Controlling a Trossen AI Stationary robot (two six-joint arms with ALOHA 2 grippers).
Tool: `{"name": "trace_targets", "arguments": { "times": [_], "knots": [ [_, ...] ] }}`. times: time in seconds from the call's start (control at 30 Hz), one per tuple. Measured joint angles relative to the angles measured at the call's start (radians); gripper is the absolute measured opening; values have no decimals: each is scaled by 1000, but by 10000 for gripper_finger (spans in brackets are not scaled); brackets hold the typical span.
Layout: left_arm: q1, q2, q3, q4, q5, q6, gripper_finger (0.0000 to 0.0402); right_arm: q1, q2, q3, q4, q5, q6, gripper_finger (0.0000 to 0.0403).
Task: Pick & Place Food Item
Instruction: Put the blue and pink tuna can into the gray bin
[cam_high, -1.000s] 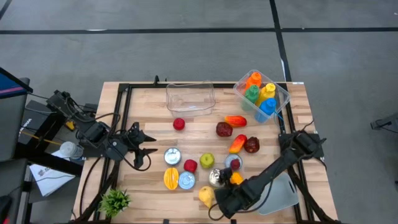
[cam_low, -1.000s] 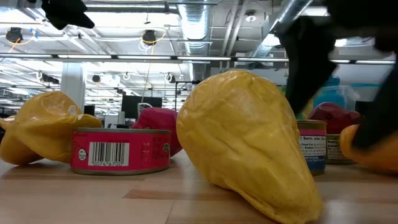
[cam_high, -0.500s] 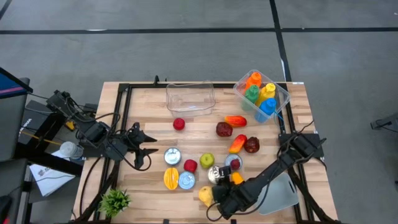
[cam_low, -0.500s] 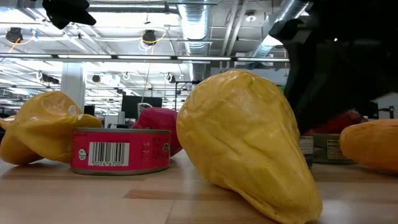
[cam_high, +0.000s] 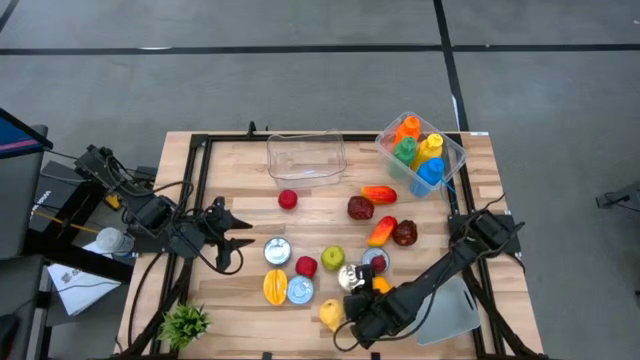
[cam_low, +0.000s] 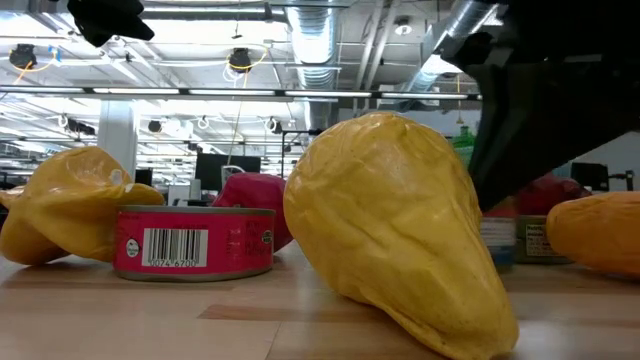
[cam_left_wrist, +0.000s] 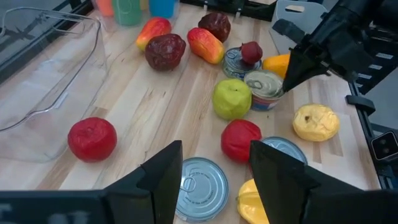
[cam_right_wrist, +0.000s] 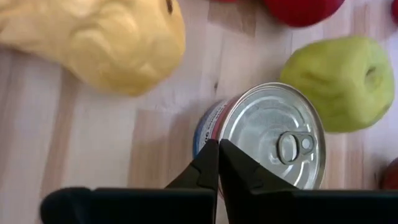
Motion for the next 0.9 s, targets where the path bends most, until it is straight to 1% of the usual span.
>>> {"name": "trace_targets", "arguments": {
  "times": [0.07, 0.23, 0.43, 0.67, 0.9],
  "knots": [
    [0, 0, 0, 0, 0, 0, 176, 6, -29, 0, 5, 4, 3, 1],
    [0, 0, 0, 0, 0, 0, 176, 21, -90, 3, 13, 59, 2, 1],
    [0, 0, 0, 0, -1, 0, 176, 41, -153, 4, -30, 132, 19, 0],
    [0, 0, 0, 0, -4, 0, 176, 92, -259, 5, -172, 167, 156, 0],
    [0, 0, 1, 0, -3, 0, 176, 176, -367, 5, -390, 166, 398, 0]
  ]
}}
